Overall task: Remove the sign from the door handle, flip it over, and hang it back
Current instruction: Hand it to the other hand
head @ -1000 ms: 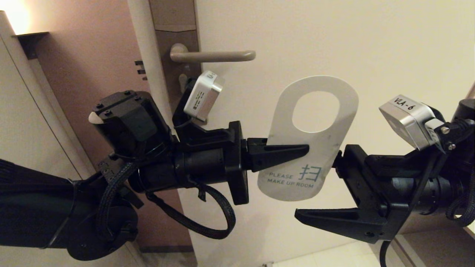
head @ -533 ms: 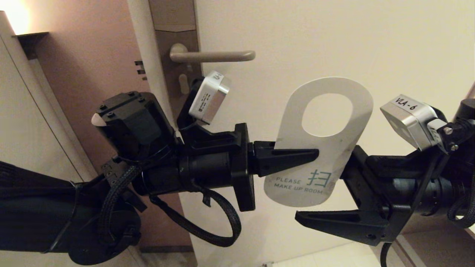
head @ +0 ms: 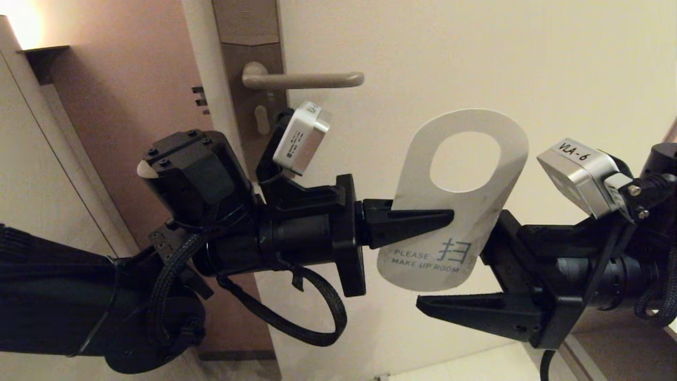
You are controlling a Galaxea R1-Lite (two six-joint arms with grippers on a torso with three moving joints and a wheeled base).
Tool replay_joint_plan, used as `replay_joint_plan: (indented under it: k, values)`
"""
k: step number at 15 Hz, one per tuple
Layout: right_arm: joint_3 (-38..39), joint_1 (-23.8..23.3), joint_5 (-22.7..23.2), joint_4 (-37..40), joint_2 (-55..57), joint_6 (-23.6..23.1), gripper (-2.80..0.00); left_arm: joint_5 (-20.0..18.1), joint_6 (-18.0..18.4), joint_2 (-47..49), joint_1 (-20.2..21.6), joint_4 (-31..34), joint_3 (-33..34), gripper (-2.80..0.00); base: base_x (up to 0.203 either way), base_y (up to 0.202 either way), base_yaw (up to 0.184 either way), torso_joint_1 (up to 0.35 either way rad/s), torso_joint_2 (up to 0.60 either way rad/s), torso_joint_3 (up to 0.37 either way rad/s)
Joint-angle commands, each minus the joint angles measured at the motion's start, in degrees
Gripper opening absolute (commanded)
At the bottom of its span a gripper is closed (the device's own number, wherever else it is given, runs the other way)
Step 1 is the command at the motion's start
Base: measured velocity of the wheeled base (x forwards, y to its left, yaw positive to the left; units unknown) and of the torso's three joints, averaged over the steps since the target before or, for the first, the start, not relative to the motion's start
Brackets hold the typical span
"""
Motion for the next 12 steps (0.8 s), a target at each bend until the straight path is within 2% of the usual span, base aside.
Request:
replay_joint_plan:
  k: [1,7,12]
  values:
    - [-0.02,0.11,0.28,-0.24,0.14,0.01,-2.8,-0.26,-0.09,0.65,0.01,-0.38,-0.58,-2.8,0.0,0.0,0.0,0.0,0.0,0.0]
    - [-0.11,0.26,0.28,-0.32,0.84,-0.07,-2.8,-0.35,-0.78,2.99,-0.14,-0.42,-3.48,-2.8,0.0,0.0,0.0,0.0,0.0,0.0]
    - [0.07,0.37,0.28,-0.32,0.84,-0.07,-2.8,-0.26,-0.62,3.41,-0.7,-0.46,-3.44,-2.8,0.0,0.0,0.0,0.0,0.0,0.0]
